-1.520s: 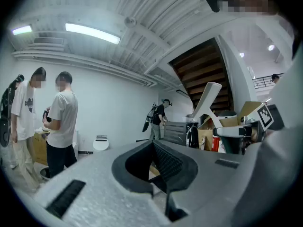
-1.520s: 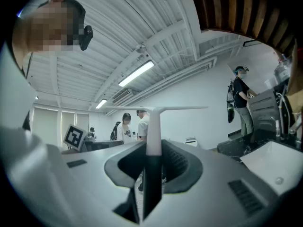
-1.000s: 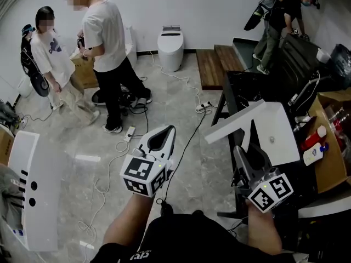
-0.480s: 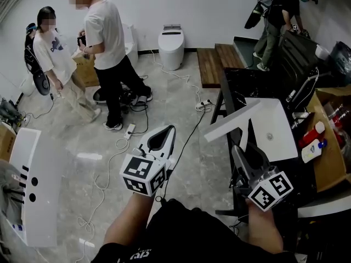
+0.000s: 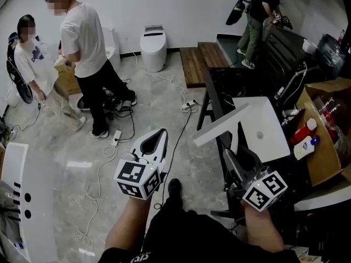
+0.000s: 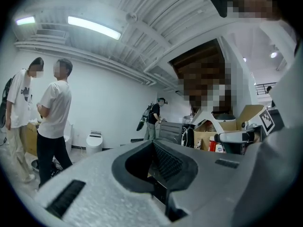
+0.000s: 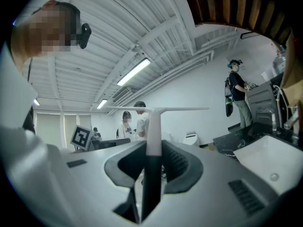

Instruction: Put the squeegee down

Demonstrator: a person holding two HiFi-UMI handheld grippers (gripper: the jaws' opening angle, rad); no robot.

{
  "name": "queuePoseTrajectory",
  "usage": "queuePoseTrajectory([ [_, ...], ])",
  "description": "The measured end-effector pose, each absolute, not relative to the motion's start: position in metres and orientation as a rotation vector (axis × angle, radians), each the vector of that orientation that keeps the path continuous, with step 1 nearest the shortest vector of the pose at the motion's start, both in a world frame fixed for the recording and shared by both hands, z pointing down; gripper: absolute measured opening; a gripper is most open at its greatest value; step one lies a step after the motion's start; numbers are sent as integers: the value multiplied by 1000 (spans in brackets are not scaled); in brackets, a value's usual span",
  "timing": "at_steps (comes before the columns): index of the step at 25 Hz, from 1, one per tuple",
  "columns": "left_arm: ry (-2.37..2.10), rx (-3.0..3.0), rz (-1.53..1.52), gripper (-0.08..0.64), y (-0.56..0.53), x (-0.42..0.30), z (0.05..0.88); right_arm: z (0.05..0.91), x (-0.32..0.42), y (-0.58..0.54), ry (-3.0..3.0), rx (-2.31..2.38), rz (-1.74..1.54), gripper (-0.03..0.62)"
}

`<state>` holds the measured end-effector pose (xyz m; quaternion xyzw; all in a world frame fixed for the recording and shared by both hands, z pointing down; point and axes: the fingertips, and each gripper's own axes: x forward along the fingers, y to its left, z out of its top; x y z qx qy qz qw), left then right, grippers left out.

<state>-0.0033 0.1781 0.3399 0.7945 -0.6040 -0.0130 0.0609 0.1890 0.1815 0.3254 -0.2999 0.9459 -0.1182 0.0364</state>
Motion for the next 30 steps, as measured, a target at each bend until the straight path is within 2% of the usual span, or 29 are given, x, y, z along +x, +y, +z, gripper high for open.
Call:
queuePoseTrajectory([
  [7, -1774, 2442, -64, 9, 112, -18, 337, 332, 169, 124, 2906, -988, -363, 95],
  [19, -1698, 2487, -3, 9, -2, -72, 342, 328, 90, 11, 2915, -976, -384, 95],
  [30, -1623, 2508, -5, 9, -55, -119, 352, 332, 44, -39, 2907, -1039, -391, 95],
])
